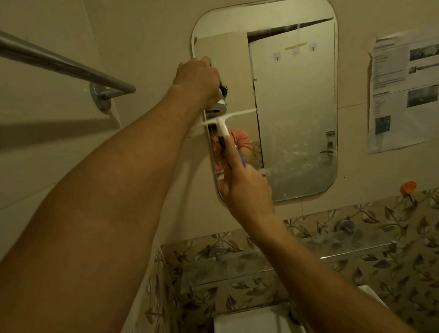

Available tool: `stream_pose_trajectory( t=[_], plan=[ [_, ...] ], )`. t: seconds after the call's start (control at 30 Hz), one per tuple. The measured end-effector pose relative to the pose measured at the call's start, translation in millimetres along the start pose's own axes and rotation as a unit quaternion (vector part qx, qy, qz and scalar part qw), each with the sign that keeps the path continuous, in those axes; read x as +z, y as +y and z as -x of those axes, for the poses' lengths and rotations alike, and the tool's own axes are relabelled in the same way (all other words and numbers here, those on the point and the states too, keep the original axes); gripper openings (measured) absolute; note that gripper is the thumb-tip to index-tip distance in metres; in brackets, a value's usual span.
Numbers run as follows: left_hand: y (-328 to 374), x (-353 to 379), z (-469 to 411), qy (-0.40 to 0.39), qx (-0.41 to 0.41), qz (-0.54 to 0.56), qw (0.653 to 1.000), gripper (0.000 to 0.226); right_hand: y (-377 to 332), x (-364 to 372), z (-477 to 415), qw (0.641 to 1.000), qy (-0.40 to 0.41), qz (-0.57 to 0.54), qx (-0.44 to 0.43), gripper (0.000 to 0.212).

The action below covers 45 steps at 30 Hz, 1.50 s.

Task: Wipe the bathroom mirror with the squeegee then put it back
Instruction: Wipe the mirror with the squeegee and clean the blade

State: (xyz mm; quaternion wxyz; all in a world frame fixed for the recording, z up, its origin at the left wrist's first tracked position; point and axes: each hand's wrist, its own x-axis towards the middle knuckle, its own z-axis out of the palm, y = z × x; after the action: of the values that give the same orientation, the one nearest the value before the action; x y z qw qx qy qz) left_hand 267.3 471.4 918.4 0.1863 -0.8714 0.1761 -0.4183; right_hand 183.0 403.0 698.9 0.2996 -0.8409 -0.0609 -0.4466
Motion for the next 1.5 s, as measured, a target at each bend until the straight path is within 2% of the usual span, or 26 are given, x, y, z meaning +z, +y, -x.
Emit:
stream_pose_trajectory(
  t=[0.13,0.4,0.63,0.83,1.1,1.17,1.3,1.4,1.5],
  plan=[
    [2,2,0,0.008,0.001,-0.002,1.000,0.038,-20,-4,-31,1.000,-0.001,0.006,0.006,0.074],
    [2,2,4,0.003,0.008,-0.031,0.999,0.048,-2,18,-1,0.998,-0.022,0.050,0.033,0.090],
    [6,4,13,0.012,0.006,-0.023,1.000,0.054,22,27,52,0.994,-0.068,0.055,0.059,0.092],
    [14,17,19,0.034,-0.015,-0.033,0.999,0.081,32,35,85,0.987,-0.101,0.082,0.099,0.097],
    [17,19,20,0.045,-0.022,-0.037,0.998,0.088,43,34,105,0.986,-0.108,0.068,0.110,0.099],
    [18,18,20,0.043,-0.025,-0.036,0.998,0.084,41,26,100,0.989,-0.095,0.040,0.109,0.092],
    [20,16,21,0.033,-0.026,-0.037,0.998,0.080,31,0,64,0.994,-0.010,-0.048,0.098,0.074],
    [22,14,22,0.029,-0.027,-0.040,0.998,0.076,30,-14,29,0.993,0.015,-0.053,0.102,0.071],
    [24,12,22,0.022,-0.030,-0.037,0.999,0.072,30,-19,9,0.994,0.007,-0.030,0.109,0.073]
  ],
)
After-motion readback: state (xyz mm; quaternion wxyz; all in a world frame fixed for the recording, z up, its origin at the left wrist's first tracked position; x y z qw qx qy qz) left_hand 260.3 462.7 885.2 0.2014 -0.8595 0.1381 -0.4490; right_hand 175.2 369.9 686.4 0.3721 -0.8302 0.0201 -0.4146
